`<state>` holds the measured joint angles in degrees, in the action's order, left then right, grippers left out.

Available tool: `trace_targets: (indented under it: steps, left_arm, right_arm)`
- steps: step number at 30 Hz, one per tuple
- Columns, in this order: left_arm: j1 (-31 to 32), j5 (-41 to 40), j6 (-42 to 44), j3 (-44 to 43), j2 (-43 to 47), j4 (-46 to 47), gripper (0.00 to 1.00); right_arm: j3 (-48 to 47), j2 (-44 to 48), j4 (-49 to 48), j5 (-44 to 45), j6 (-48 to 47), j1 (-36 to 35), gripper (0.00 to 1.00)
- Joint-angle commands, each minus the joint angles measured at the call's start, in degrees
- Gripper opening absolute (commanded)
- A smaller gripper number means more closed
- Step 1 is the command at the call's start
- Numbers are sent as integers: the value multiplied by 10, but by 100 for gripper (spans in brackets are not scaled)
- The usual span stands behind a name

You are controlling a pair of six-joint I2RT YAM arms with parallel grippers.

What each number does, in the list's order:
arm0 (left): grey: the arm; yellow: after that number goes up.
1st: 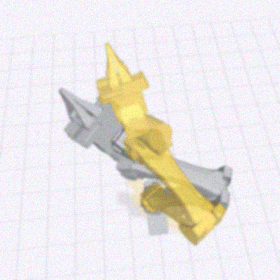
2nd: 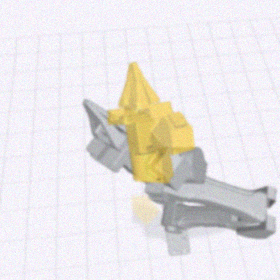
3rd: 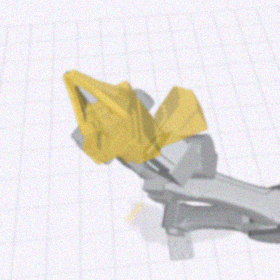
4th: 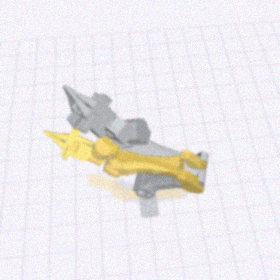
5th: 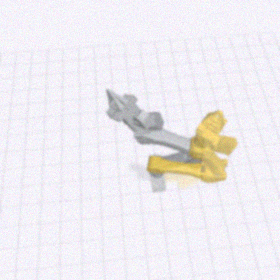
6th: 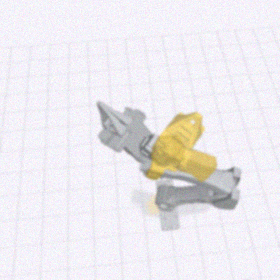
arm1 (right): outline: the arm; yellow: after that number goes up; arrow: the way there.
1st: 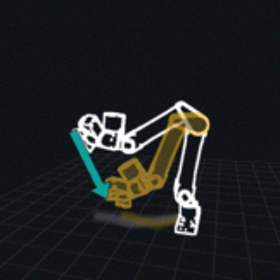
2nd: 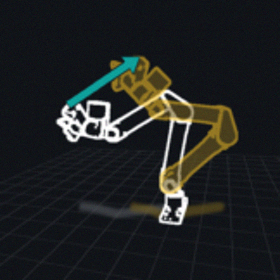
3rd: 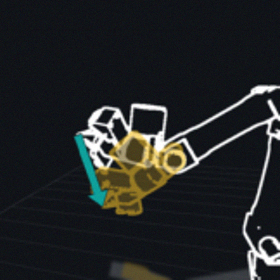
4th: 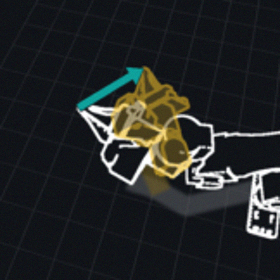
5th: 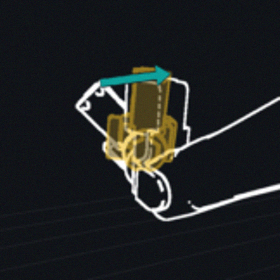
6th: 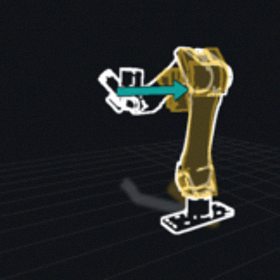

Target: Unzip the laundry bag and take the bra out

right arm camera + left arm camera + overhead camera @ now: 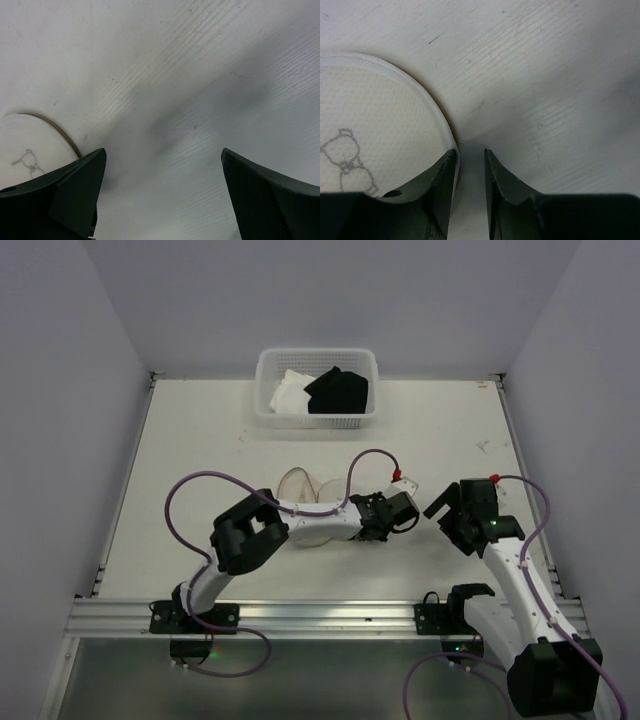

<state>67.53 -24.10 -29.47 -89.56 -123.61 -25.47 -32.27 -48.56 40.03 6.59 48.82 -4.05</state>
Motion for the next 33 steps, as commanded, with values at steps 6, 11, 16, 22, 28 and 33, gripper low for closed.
trace_targets:
  steps: [6,11,16,22,28,33]
  left_arm:
    - [-5,-75,-1,38,36,-11,33]
    - [-6,-88,-1,44,42,-14,33]
    - [-15,-97,1,67,59,-7,34]
    - [-23,-118,-1,90,87,-2,34]
    - [-24,-134,6,105,112,8,36]
    - [-43,-110,5,117,118,5,36]
  right_arm:
    - [8,8,-4,-11,1,4,99]
    - [12,10,-7,-15,3,3,99]
    - [12,8,-9,-14,3,3,99]
    - [12,6,-11,-14,5,3,99]
    - [13,4,-14,-19,7,3,99]
    - [12,3,-15,-23,8,3,99]
